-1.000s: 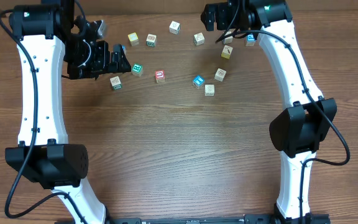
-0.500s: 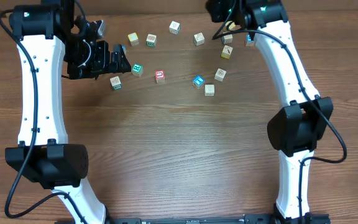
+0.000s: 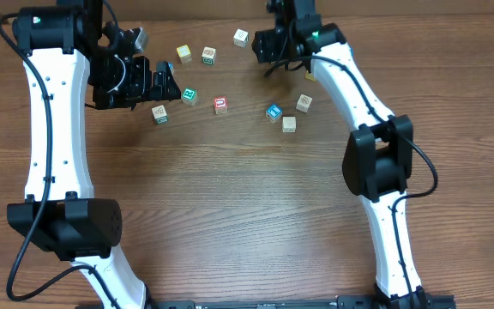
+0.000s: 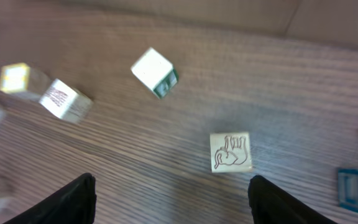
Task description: Form a horizontal line
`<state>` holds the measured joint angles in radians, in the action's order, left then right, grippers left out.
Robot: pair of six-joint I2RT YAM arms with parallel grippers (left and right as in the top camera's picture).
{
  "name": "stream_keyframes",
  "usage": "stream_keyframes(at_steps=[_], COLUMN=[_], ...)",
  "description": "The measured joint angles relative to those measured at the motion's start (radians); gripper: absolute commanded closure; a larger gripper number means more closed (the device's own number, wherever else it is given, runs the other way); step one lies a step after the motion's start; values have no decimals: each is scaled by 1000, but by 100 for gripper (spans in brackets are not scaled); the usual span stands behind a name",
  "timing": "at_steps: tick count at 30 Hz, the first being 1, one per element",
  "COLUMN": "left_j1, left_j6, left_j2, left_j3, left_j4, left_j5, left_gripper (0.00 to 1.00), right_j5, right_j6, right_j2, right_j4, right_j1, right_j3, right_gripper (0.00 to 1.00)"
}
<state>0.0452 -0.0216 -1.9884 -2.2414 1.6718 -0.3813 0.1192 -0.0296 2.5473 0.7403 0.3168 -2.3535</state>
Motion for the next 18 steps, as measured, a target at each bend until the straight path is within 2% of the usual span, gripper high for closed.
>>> stream_keyframes(at_steps=[8, 12, 18], left_j1=[0, 0, 0], left_j6=[0, 0, 0], left_j2=[0, 0, 0], left_j3=[0, 0, 0], left_j4=[0, 0, 0], left_j5=[0, 0, 0], left_gripper=[0, 1, 0], right_j5=[-112, -144, -134], right_j6=[18, 21, 25], right_j2=[83, 84, 84], right_j4=[-14, -61, -89], right_j1=[-2, -6, -14], right_j3=[0, -1, -3], right_gripper=[15, 9, 9])
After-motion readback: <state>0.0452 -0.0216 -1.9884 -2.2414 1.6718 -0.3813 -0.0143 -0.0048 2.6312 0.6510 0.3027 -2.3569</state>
